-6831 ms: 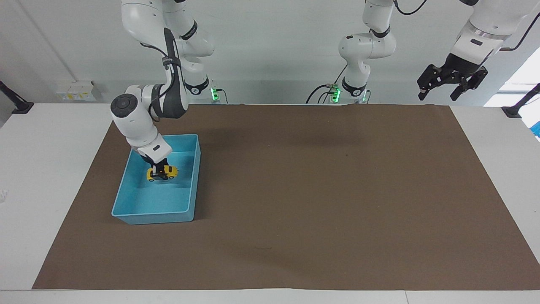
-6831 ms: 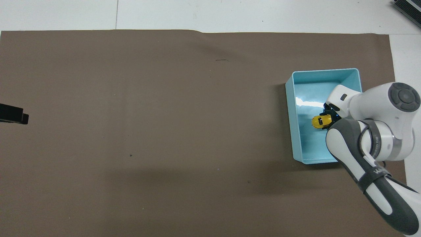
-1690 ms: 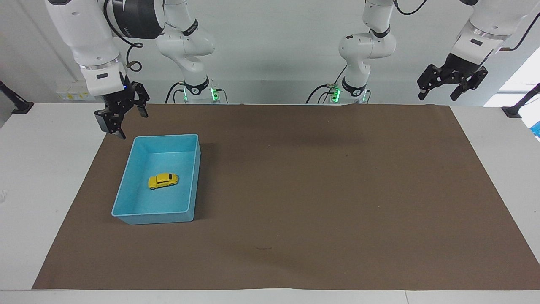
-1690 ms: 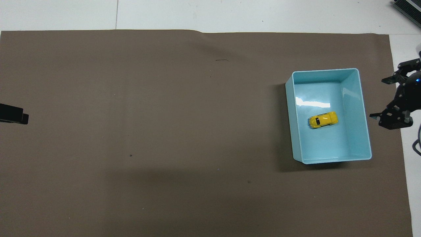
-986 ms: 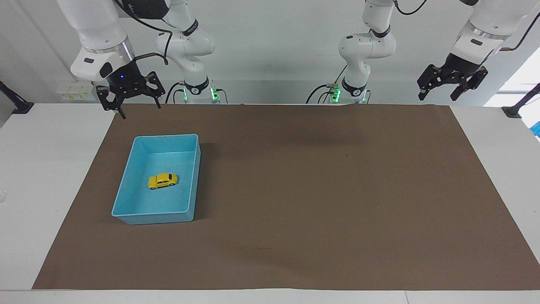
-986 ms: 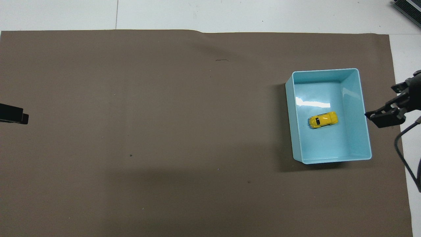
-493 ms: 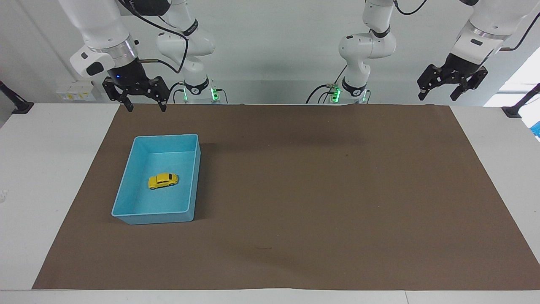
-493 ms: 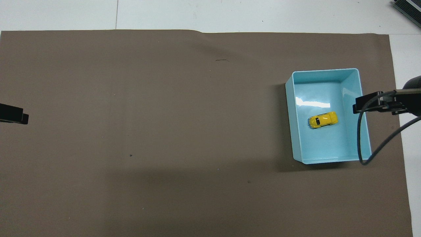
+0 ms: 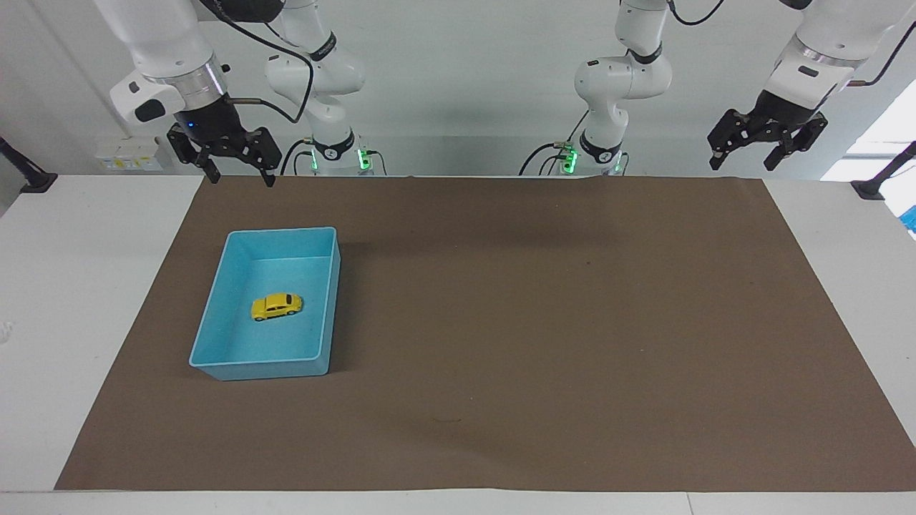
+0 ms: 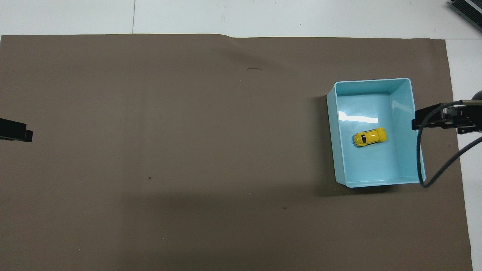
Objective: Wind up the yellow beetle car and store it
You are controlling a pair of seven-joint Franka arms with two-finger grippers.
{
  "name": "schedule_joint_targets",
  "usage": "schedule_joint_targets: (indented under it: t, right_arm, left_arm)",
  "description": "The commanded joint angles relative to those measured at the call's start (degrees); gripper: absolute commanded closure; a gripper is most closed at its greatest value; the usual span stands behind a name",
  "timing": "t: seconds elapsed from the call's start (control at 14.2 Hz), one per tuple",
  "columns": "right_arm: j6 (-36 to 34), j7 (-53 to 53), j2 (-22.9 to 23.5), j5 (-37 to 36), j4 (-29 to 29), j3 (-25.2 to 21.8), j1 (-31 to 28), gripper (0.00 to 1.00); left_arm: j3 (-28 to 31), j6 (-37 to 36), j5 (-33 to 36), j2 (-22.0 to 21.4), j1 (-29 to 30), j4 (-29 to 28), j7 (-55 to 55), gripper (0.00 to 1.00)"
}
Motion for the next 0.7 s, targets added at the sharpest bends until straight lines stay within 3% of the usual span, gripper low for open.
schedule_joint_targets:
  t: [0.0, 0.63]
  right_arm:
    - [-1.1, 1.0, 0.8, -1.2, 1.5, 0.3, -0.1, 0.00]
    - [-1.2, 1.0, 0.9, -0.4, 3.0, 0.5, -0.3, 0.00]
  left_arm:
    - [0.7, -0.4, -0.6, -1.3, -0.6, -1.2, 0.4, 0.00]
    - [0.7, -0.4, -0.6, -1.3, -0.6, -1.2, 0.4, 0.00]
